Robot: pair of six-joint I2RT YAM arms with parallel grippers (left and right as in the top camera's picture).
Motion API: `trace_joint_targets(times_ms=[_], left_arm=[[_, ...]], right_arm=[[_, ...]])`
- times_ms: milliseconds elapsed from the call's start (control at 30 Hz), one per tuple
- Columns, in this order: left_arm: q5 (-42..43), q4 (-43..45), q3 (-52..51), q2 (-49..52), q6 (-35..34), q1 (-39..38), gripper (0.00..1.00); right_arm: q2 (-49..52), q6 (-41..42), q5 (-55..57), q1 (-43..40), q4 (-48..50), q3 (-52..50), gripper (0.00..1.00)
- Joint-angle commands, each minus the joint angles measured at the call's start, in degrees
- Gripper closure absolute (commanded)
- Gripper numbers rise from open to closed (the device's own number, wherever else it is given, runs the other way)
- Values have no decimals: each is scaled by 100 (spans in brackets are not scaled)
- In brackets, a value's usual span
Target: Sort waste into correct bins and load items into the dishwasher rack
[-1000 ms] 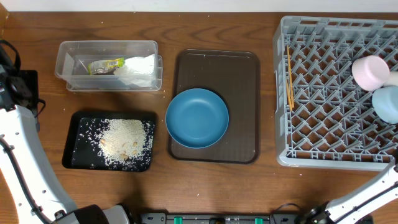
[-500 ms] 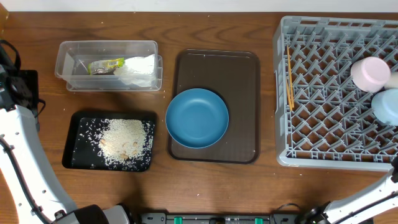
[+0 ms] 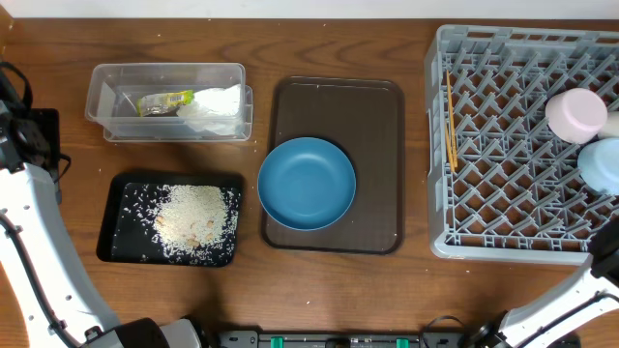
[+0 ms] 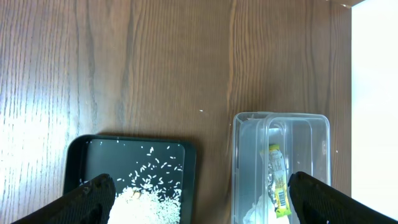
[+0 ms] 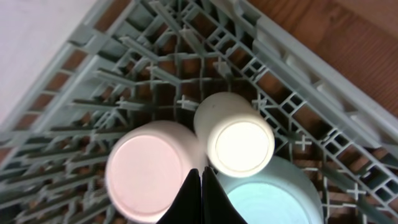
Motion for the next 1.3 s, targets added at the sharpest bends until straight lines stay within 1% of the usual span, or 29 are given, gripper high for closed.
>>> trace_joint_targets(times_ms=[0, 233, 433, 567, 667, 800, 867, 900, 967, 1033, 1067, 1133, 1267], left_arm=[[-70, -15, -2, 33, 59, 15, 8], [-70, -15, -2, 33, 59, 15, 8], [-70, -15, -2, 33, 59, 15, 8], [-70, -15, -2, 33, 59, 15, 8], [-70, -15, -2, 33, 59, 15, 8], [-70, -15, -2, 33, 59, 15, 8], [-70, -15, -2, 33, 59, 15, 8], [-70, -15, -2, 33, 59, 15, 8], [-70, -15, -2, 33, 59, 15, 8], [-70, -15, -2, 33, 59, 15, 8], [-70, -15, -2, 33, 59, 15, 8], [-70, -15, -2, 33, 59, 15, 8], [-70, -15, -2, 33, 59, 15, 8]], right_arm=[[372, 109, 817, 109, 66, -28, 99], [767, 107, 857, 162, 96, -28, 99], [793, 107, 820, 179, 125, -28, 99], [791, 105, 514, 190, 129, -28, 99], [748, 103, 37, 190, 127, -26, 99], [514, 105, -960, 190, 131, -26, 99], [341, 103, -1744, 190, 142, -26, 99], [243, 50, -2328, 190, 125, -26, 99], [63, -444, -3792, 210, 33, -26, 99], [-107, -881, -4903, 358, 15, -26, 99], [-181, -887, -4979, 463, -48, -26, 98], [-354, -977, -4769, 782, -243, -26, 97], [-610, -1078, -3705, 1674, -501, -26, 95]])
